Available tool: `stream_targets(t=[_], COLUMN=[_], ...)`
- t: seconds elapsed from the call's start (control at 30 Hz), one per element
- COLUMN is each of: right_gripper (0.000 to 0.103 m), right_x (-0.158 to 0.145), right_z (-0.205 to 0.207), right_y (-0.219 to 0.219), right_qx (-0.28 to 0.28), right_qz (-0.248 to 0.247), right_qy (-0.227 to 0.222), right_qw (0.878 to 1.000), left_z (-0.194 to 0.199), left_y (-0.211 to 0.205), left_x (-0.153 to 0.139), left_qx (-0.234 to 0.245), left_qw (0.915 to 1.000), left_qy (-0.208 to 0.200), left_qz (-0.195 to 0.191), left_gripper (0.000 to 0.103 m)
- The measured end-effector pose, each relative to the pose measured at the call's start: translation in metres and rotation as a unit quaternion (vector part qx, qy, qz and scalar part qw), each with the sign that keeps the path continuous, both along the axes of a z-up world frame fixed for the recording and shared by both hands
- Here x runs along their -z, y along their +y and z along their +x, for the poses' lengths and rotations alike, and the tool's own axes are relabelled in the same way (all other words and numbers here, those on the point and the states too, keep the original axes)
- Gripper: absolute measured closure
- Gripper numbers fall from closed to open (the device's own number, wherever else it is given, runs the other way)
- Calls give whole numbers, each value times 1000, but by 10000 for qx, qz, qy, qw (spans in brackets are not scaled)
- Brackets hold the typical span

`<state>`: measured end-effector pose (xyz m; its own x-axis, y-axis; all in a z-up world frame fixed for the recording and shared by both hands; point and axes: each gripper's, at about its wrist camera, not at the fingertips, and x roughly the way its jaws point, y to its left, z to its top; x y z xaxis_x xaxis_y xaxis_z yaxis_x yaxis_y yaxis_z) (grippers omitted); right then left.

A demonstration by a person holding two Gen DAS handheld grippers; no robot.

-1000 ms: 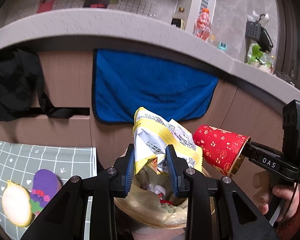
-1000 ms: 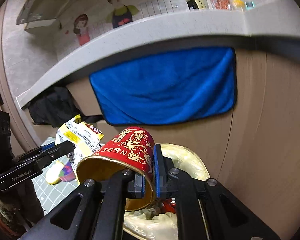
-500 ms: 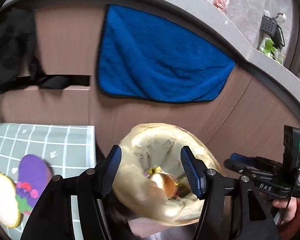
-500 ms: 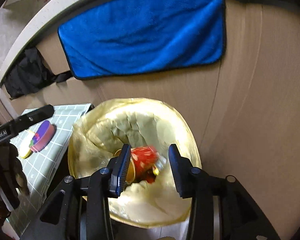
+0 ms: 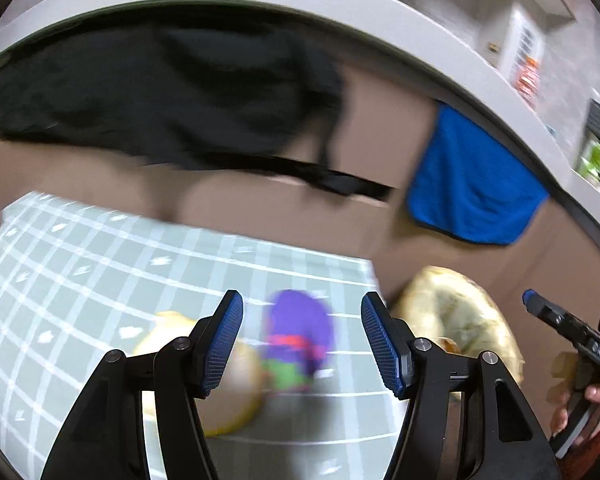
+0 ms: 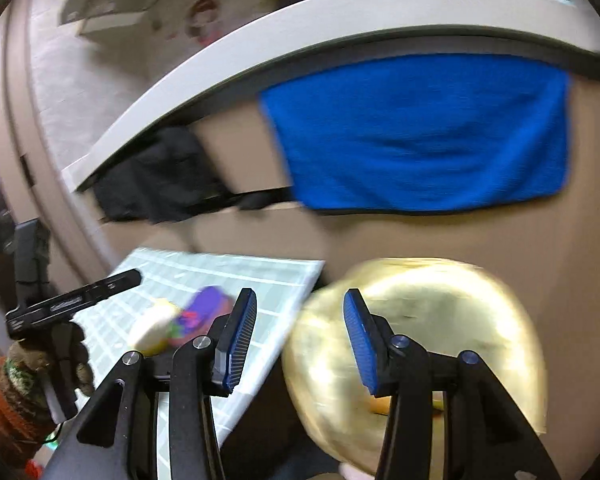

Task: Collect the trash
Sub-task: 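Open both grippers to drop the wrapper and cup into the bin, then grasp the white mesh sponge with the left gripper while the right gripper grasps the purple sponge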

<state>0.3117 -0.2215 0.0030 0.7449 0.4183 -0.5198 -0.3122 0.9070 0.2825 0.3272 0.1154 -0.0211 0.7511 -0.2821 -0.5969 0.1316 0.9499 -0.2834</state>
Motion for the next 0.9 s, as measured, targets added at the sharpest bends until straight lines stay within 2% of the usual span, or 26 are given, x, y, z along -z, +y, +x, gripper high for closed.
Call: stream_targets(t=[0.17,0.3,0.47,0.6,0.73,0.83,0.9], right_gripper=[60,60,60,56,43,39,37], right_x=[21,53,84,101,113,116,118], right_z=[17,40,75,91,97,103,107], right_y=[78,127,161,172,189,200,211], right_qx=[-737,-1068,-585,-210,-206,-308,-441], right_qz=[-44,113,149,-96,-131,-134,-321], right_qy=[271,792,1246,1486,1527,1474,1437], right_qw=[9969,9911,9904,9886,9880,9885,9881], left_z=[-6,-15,-22,-25,-26,-25,-23], left_y=[66,98,127,143,154,158,158], left_x=[17,29,41,47,53,57,60], left_qx=[-460,-637,-781,-804,-820,-797,-739], left_qw=[9985,9969,9945,9935,9927,9921,9917], left_qy=[226,337,421,463,499,554,619], left_qz=[-175,-328,-560,-654,-729,-794,-846], left_gripper=[41,41,41,41,41,41,41])
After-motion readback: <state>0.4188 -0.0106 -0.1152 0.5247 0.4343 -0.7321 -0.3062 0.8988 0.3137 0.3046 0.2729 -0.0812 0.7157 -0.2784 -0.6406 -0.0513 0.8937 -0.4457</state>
